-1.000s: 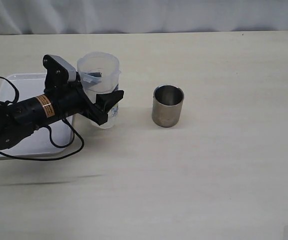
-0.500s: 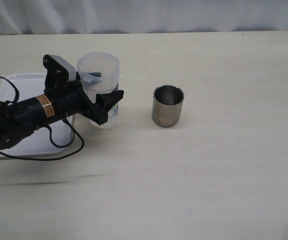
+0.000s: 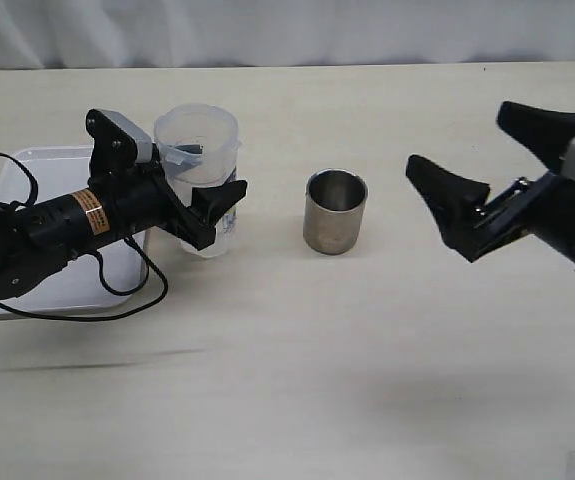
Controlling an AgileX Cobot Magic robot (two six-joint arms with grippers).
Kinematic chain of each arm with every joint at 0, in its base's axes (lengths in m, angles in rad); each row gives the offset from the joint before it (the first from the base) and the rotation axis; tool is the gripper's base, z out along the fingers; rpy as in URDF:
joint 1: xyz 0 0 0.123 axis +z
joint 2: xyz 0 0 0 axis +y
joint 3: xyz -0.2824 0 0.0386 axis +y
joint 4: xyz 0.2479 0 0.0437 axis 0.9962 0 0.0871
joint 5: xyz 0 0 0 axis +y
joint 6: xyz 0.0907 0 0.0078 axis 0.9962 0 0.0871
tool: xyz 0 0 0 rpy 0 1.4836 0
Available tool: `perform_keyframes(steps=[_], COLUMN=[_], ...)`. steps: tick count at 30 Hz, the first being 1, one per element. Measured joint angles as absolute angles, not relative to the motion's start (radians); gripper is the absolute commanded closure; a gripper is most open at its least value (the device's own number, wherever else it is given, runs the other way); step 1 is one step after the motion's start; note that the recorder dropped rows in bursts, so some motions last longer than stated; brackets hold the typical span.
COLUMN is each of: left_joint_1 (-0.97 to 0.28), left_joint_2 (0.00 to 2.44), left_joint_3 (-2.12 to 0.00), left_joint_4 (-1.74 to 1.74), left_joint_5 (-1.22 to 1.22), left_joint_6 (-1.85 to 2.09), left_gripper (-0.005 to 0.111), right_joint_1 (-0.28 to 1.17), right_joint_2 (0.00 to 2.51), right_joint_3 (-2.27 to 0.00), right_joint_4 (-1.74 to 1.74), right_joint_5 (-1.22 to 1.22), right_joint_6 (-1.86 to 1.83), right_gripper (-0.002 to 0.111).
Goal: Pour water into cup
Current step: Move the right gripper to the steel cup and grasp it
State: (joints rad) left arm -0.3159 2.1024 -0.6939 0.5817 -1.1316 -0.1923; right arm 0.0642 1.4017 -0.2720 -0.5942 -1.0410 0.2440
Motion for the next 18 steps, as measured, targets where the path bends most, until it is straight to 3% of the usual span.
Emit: perform_keyframes(steps=[8,18], left_joint_1=[-0.316,-0.316], left_joint_2=[2.102,2.102], left_joint_3=[-0.694,-0.694], left_joint_4=[0.582,0.582], left_joint_5=[-1.132,-1.132], left_joint_6=[-0.191,-0.191], left_gripper=[0.107,0.107], right_joint_1=[0.064,0.064], right_joint_2=[1.750,1.991], right_joint_3=[-0.432,-0.560], right_joint_4=[-0.744,-0.840], right_joint_5=[-1.117,-1.174], right_joint_6=[0.244,0.244], right_gripper=[0.005,0.005])
